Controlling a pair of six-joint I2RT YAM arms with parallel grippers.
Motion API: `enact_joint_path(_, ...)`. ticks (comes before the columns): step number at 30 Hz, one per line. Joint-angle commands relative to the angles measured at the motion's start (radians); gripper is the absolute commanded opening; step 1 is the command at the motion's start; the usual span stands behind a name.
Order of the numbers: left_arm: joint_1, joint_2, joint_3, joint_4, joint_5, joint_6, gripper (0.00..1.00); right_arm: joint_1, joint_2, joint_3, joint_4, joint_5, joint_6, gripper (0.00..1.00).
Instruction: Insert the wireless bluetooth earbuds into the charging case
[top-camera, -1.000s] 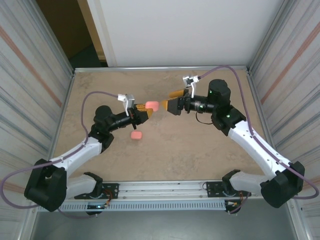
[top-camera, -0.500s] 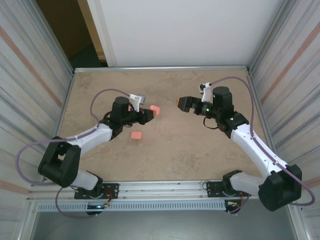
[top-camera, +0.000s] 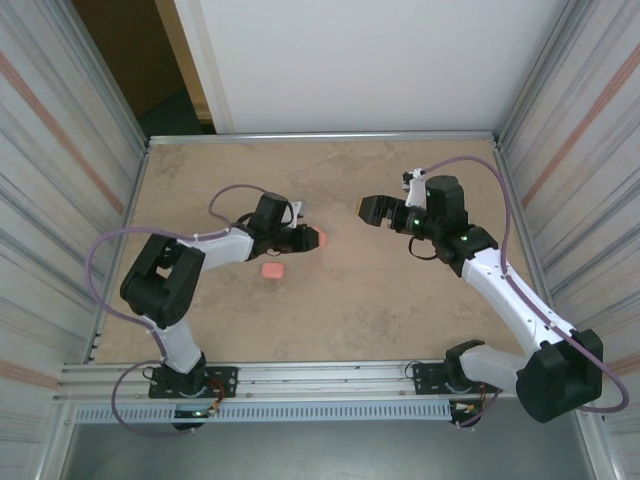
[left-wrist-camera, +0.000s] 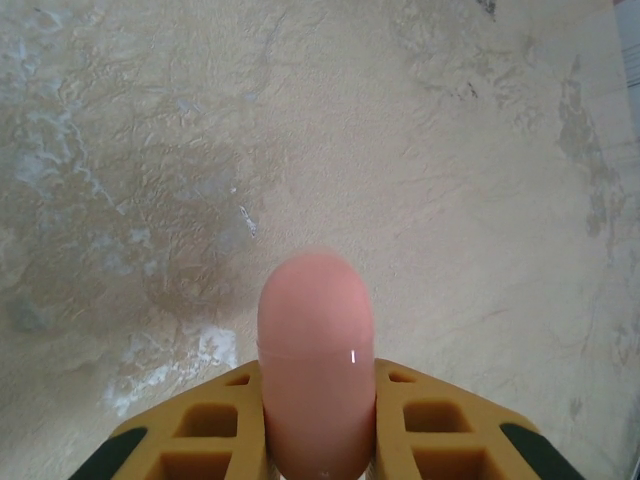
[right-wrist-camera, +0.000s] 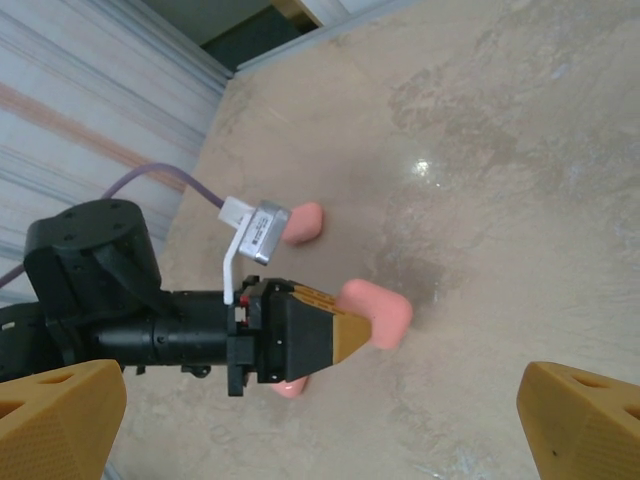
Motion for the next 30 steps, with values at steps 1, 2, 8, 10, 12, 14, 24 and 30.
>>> enact_joint_path(1, -0.001, 0.022, 0.049, -0.007, -0.026, -0.021, 0.00, -0.014, -0.028, -0.012, -0.023, 0.011, -0.021, 0.99)
enact_joint_path(2, -0.002, 0.031, 0.056, -0.007, -0.034, -0.021, 0.00, -0.017, -0.030, -0.015, -0.024, 0.013, -0.021, 0.99)
enact_joint_path(8, -0.002, 0.084, 0.095, -0.017, -0.053, -0.019, 0.01, -0.029, -0.038, -0.023, -0.034, 0.013, -0.025, 0.99)
enact_joint_path(10, -0.001, 0.094, 0.104, -0.019, -0.057, -0.018, 0.01, -0.035, -0.042, -0.023, -0.039, 0.010, -0.027, 0.99)
enact_joint_path(12, -0.002, 0.102, 0.110, -0.020, -0.066, -0.016, 0.02, -0.038, -0.048, -0.024, -0.045, 0.010, -0.030, 0.99)
enact_joint_path(14, -0.002, 0.111, 0.120, -0.027, -0.076, -0.015, 0.05, -0.040, -0.054, -0.028, -0.050, 0.013, -0.032, 0.99)
enact_joint_path(24, -0.003, 0.127, 0.118, -0.048, -0.128, -0.013, 0.27, -0.058, -0.101, -0.047, -0.090, 0.027, -0.048, 0.99)
enact_joint_path(30, -0.007, 0.098, 0.092, -0.053, -0.168, -0.013, 0.43, -0.075, -0.125, -0.055, -0.095, 0.029, -0.048, 0.99)
